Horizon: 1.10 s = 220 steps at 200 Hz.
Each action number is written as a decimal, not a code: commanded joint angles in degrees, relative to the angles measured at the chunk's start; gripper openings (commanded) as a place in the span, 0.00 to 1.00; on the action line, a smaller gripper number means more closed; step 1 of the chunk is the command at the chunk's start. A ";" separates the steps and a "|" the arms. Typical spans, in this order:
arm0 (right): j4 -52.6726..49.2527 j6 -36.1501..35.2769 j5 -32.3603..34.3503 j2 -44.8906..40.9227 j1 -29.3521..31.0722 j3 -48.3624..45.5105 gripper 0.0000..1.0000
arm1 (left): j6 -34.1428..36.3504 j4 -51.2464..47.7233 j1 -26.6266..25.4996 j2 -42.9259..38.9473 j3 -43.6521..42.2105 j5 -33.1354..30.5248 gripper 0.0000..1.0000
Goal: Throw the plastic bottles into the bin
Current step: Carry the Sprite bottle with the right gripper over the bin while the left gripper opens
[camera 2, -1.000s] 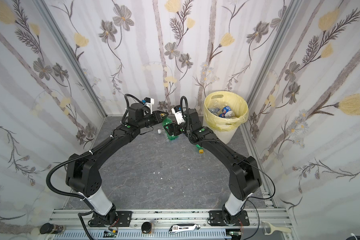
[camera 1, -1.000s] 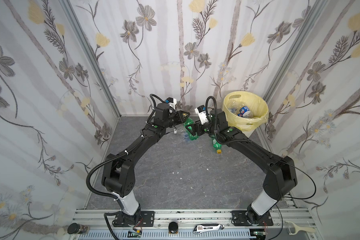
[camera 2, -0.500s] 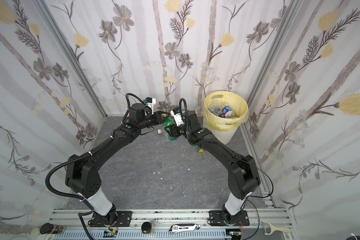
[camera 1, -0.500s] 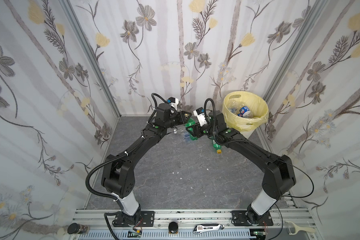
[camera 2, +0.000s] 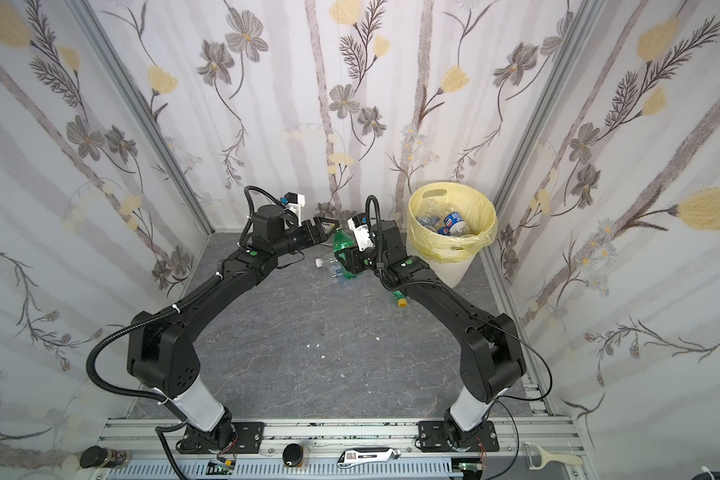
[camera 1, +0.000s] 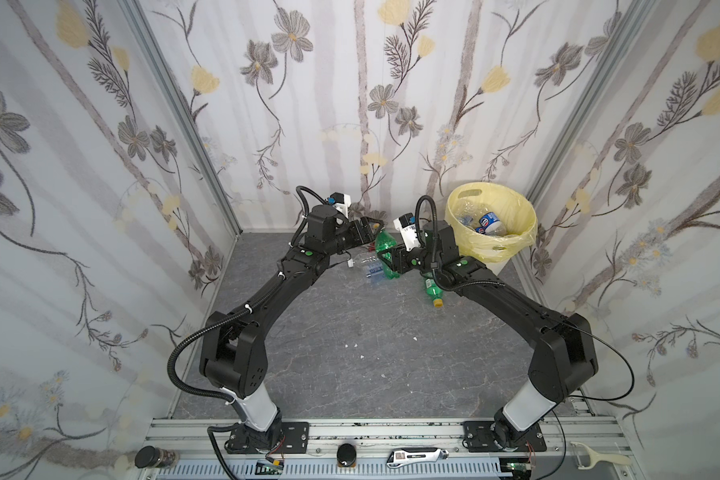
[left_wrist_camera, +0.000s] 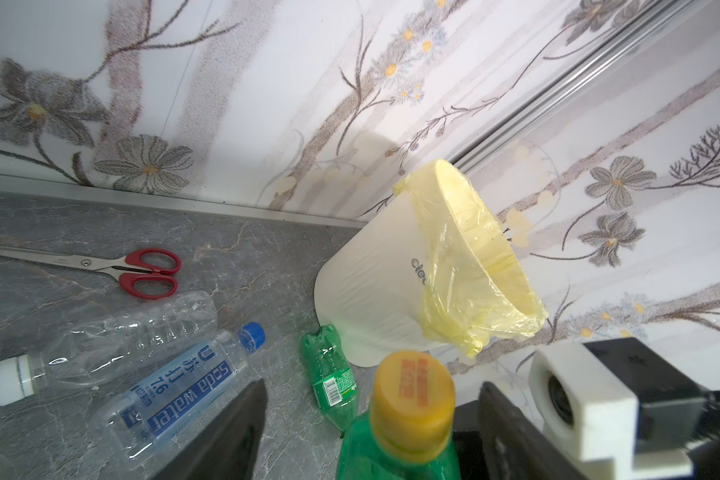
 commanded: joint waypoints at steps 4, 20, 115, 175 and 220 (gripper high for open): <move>-1.99 2.12 2.42 -0.38 -1.18 2.67 0.51 | 0.36 1.51 0.94 -2.05 -0.38 -1.13 0.90; -4.52 3.51 3.42 -0.56 -2.33 4.19 0.51 | 0.82 1.51 0.91 -3.36 -0.68 -1.14 0.99; -9.18 12.46 -0.31 -8.18 -17.95 9.02 0.52 | 9.68 1.38 -9.40 -5.97 0.99 -5.39 1.00; -10.08 14.86 -0.05 -15.72 -29.64 14.65 0.52 | 15.44 1.25 -15.41 -4.67 4.09 -7.50 1.00; -5.49 17.98 0.21 -20.86 -35.56 20.22 0.53 | 15.68 1.16 -15.60 -4.67 4.10 -8.16 1.00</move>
